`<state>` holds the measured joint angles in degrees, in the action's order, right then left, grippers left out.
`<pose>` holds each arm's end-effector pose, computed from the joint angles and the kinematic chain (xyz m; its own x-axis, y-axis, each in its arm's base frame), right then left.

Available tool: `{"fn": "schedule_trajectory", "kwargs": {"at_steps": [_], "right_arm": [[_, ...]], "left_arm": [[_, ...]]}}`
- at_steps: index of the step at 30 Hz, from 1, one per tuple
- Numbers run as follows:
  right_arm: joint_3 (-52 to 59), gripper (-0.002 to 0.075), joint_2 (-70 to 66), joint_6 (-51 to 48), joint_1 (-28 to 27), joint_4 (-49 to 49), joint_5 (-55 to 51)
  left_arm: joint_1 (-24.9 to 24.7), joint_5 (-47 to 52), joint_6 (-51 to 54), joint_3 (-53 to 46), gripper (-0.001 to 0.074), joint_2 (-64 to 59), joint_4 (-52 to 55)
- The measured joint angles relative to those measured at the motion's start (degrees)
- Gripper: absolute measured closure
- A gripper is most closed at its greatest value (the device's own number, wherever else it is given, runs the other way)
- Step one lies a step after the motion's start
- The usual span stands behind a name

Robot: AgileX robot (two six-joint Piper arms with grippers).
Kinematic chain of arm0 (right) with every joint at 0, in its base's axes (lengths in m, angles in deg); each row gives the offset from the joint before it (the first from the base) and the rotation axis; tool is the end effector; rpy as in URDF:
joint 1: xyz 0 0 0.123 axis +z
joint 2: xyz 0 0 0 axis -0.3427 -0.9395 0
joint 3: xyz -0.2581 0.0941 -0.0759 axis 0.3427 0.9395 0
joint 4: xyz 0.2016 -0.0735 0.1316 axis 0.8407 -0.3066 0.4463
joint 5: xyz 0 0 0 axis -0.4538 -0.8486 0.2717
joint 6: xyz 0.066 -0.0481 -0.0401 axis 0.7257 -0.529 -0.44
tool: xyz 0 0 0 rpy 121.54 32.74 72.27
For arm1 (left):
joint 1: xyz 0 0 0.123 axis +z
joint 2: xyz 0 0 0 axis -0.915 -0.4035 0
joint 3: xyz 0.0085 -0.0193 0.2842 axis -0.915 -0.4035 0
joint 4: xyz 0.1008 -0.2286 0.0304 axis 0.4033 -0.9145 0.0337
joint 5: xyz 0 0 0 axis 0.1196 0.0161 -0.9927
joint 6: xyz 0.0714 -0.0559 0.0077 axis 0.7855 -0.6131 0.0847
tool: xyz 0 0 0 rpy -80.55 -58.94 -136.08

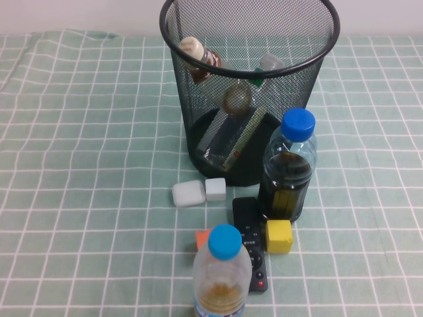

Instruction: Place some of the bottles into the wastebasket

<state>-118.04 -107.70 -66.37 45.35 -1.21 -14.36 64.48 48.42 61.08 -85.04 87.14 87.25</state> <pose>0.2584 0.0917 0.5307 -0.4605 -0.2677 -0.8463 -0.1956 0.9606 -0.1974 0.0532 0.0005 0.1725 -0.2757 0.0173 -0.9611 0.0102 0.9998 0.0151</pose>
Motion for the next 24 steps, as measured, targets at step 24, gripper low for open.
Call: {"fn": "schedule_trajectory", "kwargs": {"at_steps": [24], "right_arm": [[114.2,0.0734,84.9,0.7,-32.2,14.8,57.7]], "left_arm": [[0.0,0.0,0.0,0.0,0.0740,0.0,0.0]]}}
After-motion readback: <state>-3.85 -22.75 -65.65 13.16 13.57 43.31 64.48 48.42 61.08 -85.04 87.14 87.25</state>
